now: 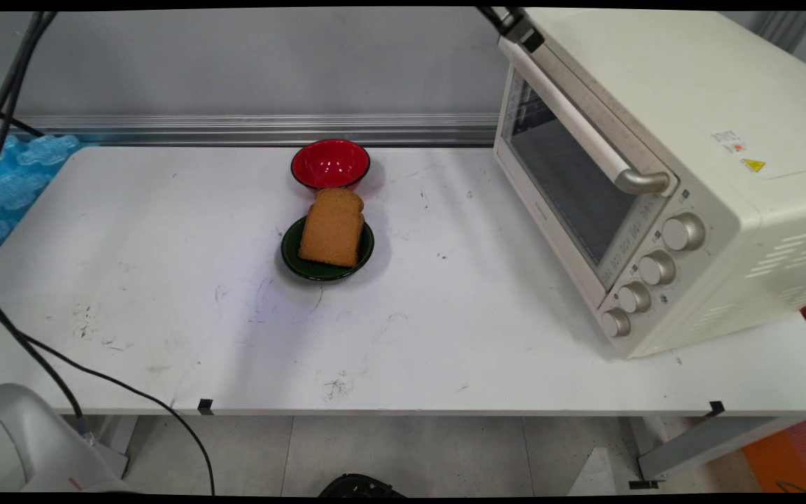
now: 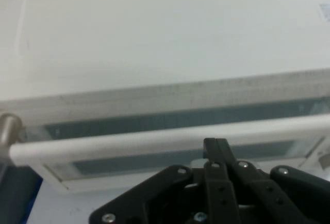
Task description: Open the oven
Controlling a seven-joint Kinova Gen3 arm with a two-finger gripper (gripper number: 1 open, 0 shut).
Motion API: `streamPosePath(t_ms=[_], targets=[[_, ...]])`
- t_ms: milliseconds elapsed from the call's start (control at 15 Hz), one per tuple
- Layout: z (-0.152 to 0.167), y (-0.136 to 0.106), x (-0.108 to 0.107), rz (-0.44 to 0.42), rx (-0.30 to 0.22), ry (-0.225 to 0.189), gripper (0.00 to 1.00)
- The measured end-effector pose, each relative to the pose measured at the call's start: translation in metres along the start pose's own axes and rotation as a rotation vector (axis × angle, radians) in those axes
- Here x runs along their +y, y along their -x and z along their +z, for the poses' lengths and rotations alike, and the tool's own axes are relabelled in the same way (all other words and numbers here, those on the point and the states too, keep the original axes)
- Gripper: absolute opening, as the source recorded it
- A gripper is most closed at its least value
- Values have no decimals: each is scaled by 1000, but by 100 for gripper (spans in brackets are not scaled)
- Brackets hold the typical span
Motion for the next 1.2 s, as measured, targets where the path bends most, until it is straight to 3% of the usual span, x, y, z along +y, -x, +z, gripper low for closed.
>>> streamPosePath(t_ms=[467,1200], targets=[[19,-15,-1,-24,18,-2,0],[53,-12,-4,-50,-1,4,0]])
